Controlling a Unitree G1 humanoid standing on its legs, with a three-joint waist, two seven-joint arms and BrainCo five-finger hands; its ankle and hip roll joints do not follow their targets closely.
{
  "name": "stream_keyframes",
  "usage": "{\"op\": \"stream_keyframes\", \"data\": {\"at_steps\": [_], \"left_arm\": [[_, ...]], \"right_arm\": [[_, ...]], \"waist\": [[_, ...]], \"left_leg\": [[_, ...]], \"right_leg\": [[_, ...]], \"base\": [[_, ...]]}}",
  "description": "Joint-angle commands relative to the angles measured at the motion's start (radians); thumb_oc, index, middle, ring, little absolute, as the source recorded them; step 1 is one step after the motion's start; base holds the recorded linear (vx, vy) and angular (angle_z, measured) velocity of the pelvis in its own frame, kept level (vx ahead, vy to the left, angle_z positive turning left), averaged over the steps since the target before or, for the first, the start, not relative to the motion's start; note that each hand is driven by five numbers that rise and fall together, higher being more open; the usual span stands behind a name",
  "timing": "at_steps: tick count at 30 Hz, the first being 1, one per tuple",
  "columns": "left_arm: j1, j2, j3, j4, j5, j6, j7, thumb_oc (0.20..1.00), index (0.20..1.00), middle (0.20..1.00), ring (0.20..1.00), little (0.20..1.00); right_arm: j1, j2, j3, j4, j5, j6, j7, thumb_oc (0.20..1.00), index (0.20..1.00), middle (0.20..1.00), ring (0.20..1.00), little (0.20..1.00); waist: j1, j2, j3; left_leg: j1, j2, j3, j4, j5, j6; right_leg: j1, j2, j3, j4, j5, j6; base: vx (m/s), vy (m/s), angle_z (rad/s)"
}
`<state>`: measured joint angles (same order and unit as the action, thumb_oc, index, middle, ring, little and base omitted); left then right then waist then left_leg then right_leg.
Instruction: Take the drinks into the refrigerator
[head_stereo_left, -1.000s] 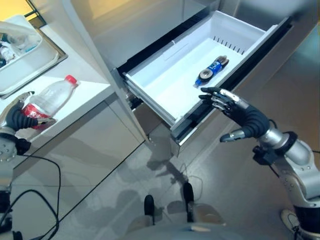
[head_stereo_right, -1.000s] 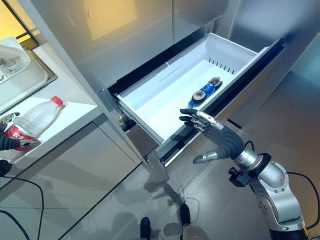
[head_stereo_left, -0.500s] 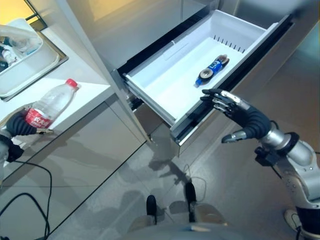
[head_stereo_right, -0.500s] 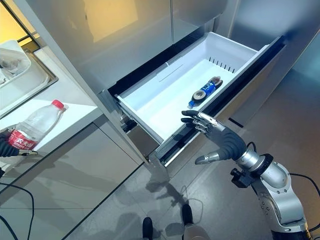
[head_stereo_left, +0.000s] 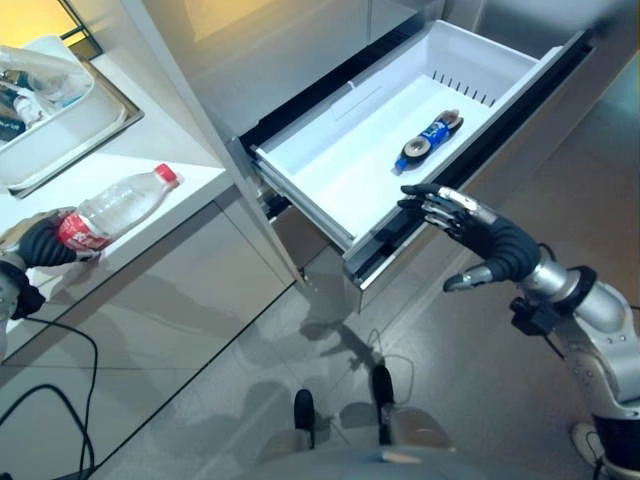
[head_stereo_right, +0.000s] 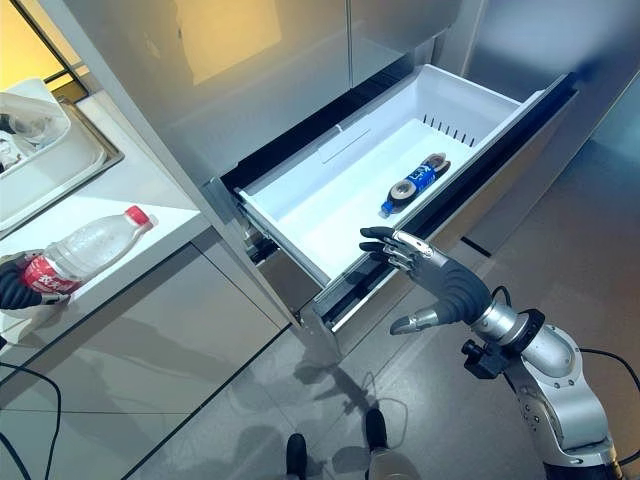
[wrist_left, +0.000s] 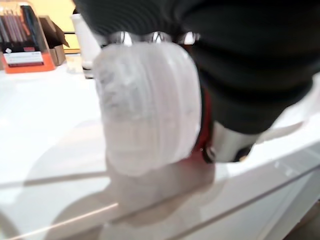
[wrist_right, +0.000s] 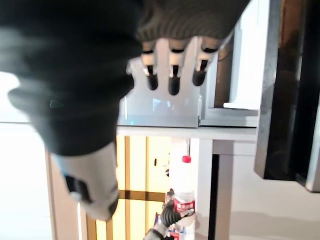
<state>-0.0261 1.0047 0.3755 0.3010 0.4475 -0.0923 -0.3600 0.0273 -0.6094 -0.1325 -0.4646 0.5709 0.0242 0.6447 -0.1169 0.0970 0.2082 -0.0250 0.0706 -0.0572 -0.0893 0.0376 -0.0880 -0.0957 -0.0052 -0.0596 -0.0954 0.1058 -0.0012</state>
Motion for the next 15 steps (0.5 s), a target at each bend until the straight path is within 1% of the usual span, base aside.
{"op": "stream_keyframes", "data": {"at_steps": [1, 9, 11, 12, 15], "left_arm": [[-0.012, 0.044, -0.070, 0.076, 0.060, -0.012, -0.002, 0.200, 0.200, 0.200, 0.200, 0.200], [-0.037, 0.005, -0.094, 0.133, 0.038, -0.017, 0.049, 0.200, 0.200, 0.200, 0.200, 0.200], [-0.036, -0.007, -0.081, 0.144, -0.017, -0.018, 0.061, 0.200, 0.200, 0.200, 0.200, 0.200], [-0.036, -0.007, -0.081, 0.145, -0.019, -0.019, 0.062, 0.200, 0.200, 0.200, 0.200, 0.200], [-0.031, -0.026, -0.059, 0.140, -0.121, -0.026, 0.068, 0.200, 0.200, 0.200, 0.200, 0.200]], "right_arm": [[-0.038, 0.008, -0.044, -0.086, 0.045, -0.043, -0.006, 1.000, 1.000, 1.000, 1.000, 1.000], [-0.052, 0.003, -0.035, -0.080, 0.046, -0.047, -0.012, 1.000, 1.000, 1.000, 1.000, 1.000], [-0.055, 0.003, -0.035, -0.078, 0.047, -0.051, -0.018, 1.000, 1.000, 1.000, 1.000, 1.000], [-0.057, 0.003, -0.034, -0.077, 0.047, -0.052, -0.018, 1.000, 1.000, 1.000, 1.000, 1.000], [-0.060, 0.004, -0.033, -0.071, 0.049, -0.062, -0.026, 1.000, 1.000, 1.000, 1.000, 1.000]], "waist": [[-0.014, -0.042, 0.019], [-0.013, -0.045, 0.019], [-0.010, -0.046, 0.016], [-0.011, -0.046, 0.016], [-0.007, -0.046, 0.011]], "left_leg": [[0.094, -0.041, -0.002, 0.005, -0.126, 0.071], [0.094, -0.041, -0.005, 0.005, -0.124, 0.072], [0.093, -0.040, -0.007, 0.005, -0.123, 0.072], [0.093, -0.040, -0.007, 0.005, -0.123, 0.072], [0.094, -0.041, -0.012, 0.004, -0.121, 0.072]], "right_leg": [[0.033, -0.027, 0.005, 0.146, -0.224, 0.049], [0.036, -0.026, 0.004, 0.143, -0.224, 0.048], [0.038, -0.027, 0.003, 0.142, -0.224, 0.048], [0.038, -0.027, 0.002, 0.142, -0.224, 0.048], [0.042, -0.028, 0.001, 0.141, -0.225, 0.048]], "base": [[0.00, 0.000, 0.00], [0.00, 0.000, 0.00], [0.00, 0.000, 0.00], [0.00, 0.000, 0.00], [0.00, 0.000, 0.00]]}}
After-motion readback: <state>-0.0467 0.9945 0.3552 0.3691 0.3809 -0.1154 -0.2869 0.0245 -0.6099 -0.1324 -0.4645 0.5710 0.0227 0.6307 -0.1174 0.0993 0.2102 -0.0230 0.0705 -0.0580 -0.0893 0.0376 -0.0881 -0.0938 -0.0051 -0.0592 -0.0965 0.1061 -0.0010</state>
